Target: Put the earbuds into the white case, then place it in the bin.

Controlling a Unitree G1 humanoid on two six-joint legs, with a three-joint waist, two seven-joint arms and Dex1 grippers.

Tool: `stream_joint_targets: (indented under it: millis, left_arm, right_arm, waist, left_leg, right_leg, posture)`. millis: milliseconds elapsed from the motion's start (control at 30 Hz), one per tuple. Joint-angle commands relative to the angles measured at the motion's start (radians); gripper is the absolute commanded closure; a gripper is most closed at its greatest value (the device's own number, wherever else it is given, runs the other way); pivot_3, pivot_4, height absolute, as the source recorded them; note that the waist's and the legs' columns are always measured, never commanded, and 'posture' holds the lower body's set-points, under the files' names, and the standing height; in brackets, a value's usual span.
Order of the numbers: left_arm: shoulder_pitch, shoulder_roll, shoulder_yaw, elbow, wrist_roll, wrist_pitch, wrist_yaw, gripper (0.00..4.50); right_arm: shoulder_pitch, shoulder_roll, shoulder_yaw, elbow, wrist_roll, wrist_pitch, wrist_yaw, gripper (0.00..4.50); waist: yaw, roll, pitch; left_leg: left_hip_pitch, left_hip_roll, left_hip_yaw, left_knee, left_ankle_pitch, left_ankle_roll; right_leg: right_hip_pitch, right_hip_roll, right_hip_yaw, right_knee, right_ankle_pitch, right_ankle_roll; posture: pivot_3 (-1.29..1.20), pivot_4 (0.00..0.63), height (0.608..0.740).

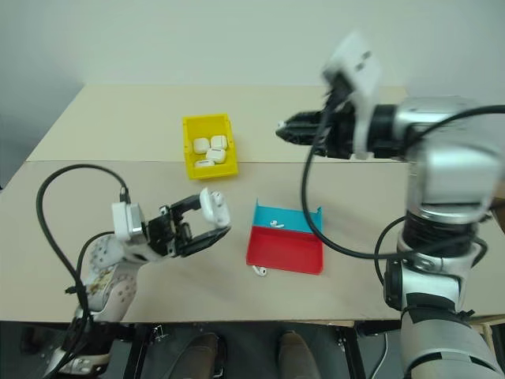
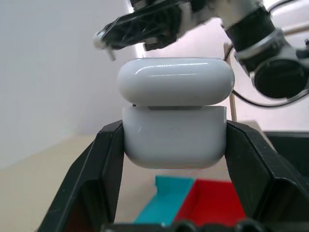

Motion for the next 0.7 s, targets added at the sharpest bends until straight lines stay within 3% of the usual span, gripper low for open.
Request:
stream_joint_targets:
  millis: [33,167,300,700]
  left_arm:
    - [-0.071,-0.045,-0.003,-0.033,-0.063,0.072,0.042,1.69]
    - [-0.122,-0.066,-0.002,-0.037,-0.104,0.137,0.025,1.69]
    - [-0.132,-0.061,-0.001,-0.056,-0.135,0.179,-0.011,1.69]
    - [-0.068,-0.071,0.002,-0.097,-0.147,0.185,-0.066,1.69]
  right_arm:
    - [0.092,0.097,-0.200,-0.222,0.180,0.107,-0.029,3.89]
    - [0.204,0.312,-0.359,-0.367,0.374,0.085,-0.091,3.89]
    - [0.333,0.400,-0.311,-0.398,0.473,-0.042,-0.194,3.89]
    - [0.476,0.322,-0.085,-0.315,0.639,-0.325,-0.379,3.89]
  waist:
    - [-0.003,0.000,0.000]
    - [-0.008,0.001,0.000]
    - [-0.010,0.001,-0.001]
    - [-0.024,0.001,-0.001]
  left_leg:
    - [0.001,0.000,0.000,0.000,0.000,0.000]
    - [0.007,0.000,-0.003,0.000,0.000,0.000]
    - [0.010,0.000,-0.003,0.000,0.000,0.000]
    - [0.009,-0.001,-0.004,0.000,0.000,0.000]
  right_leg:
    - [0.001,0.000,0.000,0.000,0.000,0.000]
    - [0.007,0.002,-0.001,0.001,0.000,0.000]
    - [0.011,0.002,-0.001,0.000,-0.001,0.001]
    - [0.011,0.002,-0.001,-0.002,-0.001,0.001]
  posture:
    - [0.00,0.150,0.740]
    - [0.00,0.150,0.740]
    - [0.00,0.150,0.740]
    - [0.00,0.150,0.740]
